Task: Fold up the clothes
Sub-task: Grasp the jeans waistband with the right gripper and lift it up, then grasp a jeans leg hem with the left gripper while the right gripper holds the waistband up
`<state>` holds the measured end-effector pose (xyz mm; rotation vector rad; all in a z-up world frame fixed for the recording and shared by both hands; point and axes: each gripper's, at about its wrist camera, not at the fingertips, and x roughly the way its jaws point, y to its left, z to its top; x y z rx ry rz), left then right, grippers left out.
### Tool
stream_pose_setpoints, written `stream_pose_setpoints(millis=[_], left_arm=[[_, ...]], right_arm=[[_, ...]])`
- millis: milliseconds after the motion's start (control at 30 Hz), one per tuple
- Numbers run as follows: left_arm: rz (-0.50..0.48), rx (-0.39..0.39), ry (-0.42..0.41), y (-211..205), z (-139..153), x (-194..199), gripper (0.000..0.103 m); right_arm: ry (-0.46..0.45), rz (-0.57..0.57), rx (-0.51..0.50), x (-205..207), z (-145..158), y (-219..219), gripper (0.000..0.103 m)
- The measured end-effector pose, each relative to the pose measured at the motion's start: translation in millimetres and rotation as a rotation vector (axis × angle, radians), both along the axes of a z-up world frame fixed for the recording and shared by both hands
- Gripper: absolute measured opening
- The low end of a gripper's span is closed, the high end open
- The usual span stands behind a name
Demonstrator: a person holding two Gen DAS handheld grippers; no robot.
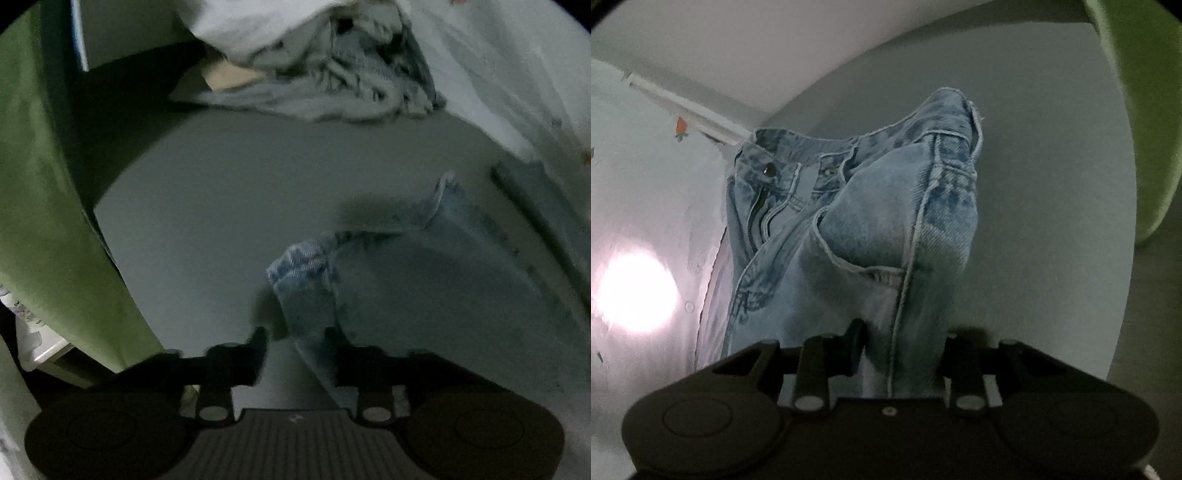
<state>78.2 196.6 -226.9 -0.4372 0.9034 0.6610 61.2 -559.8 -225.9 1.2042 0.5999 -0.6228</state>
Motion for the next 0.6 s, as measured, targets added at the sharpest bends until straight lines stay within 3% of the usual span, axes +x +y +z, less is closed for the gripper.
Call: stream_pose_setpoints(millis=[67, 167, 233, 267, 367, 433, 600], left_arm=[[-0.005, 0.007, 0.003, -4, -5, 3, 0.056], [0.012, -0.007, 0.01, -4, -10, 9, 0.055], [0.009, -0.027, -0.036, -2, -9, 9, 0.053], [0.019, -0.042, -0.047, 0, -8, 11, 0.038], [0.053, -0.087, -0.081, 5, -4, 17, 0.007], [0.081, -0.128, -0.131, 8, 11, 18, 0.005], [0.129, -0.22, -0.266, 17, 58, 23, 0.003]], right_arm=[[-0.021, -0.056, 0.042, -4, -4, 0, 0.034], [-0.039, -0.114, 0.081, -7, -6, 0, 0.035], [-0.03, -0.109, 0.069, -4, -4, 1, 0.037], [-0.028, -0.104, 0.069, -3, -3, 1, 0.037], [-0.046, -0.095, 0.097, 0, -1, -2, 0.038], [-0.112, -0.103, 0.133, -5, 2, -6, 0.017], [-0.285, -0.106, 0.119, -18, 46, -6, 0.012]])
